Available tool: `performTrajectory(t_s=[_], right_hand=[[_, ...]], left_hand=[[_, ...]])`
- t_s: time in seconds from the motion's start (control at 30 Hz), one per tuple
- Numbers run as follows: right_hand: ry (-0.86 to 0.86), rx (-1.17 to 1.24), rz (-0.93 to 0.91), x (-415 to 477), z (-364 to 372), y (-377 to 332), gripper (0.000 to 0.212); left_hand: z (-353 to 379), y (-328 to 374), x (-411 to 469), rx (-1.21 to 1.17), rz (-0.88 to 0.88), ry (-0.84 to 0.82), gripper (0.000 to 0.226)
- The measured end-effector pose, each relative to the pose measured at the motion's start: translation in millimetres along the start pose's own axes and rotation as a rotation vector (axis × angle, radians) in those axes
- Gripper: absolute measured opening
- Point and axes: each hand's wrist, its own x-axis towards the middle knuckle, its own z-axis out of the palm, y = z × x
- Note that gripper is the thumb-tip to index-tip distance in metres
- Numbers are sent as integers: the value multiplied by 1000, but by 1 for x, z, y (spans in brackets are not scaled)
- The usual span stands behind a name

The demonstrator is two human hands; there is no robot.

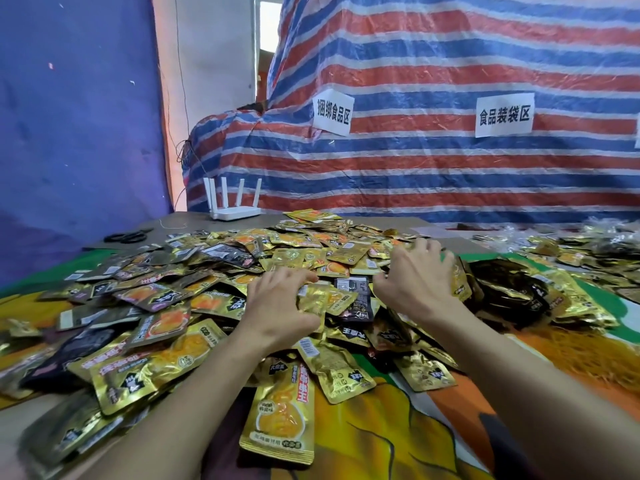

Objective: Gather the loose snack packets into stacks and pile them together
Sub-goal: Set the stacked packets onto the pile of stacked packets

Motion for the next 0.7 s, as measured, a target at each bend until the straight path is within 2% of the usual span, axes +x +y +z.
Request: performTrajectory(t_s=[0.03, 0.1, 0.2, 0.27, 0.33, 0.5, 0.6, 0.7], right_hand=[[-57, 124, -77, 0, -1, -6, 42], [-307, 318, -213, 1, -1, -18, 69], [-557, 305, -296, -1, 10, -34, 90], [-634, 274, -299, -5, 20, -42, 91], [-596, 229, -302, -9, 28, -48, 83], [-352, 103, -374, -15, 37, -46, 60], [-228, 181, -379, -21, 36, -44, 52], [-124, 343, -328, -20, 34, -41, 42]], left_hand=[[-1, -1, 0, 47, -11, -84, 75], [0, -4, 1, 146, -41, -208, 89], [2, -10, 4, 236, -106, -246, 97], [3, -11, 6, 258, -157, -217, 97], [4, -14, 8, 262, -190, -184, 91], [9, -21, 7, 355, -158, -72, 62], [11, -19, 5, 361, -123, 77, 54], [8, -15, 6, 254, -83, 238, 42]])
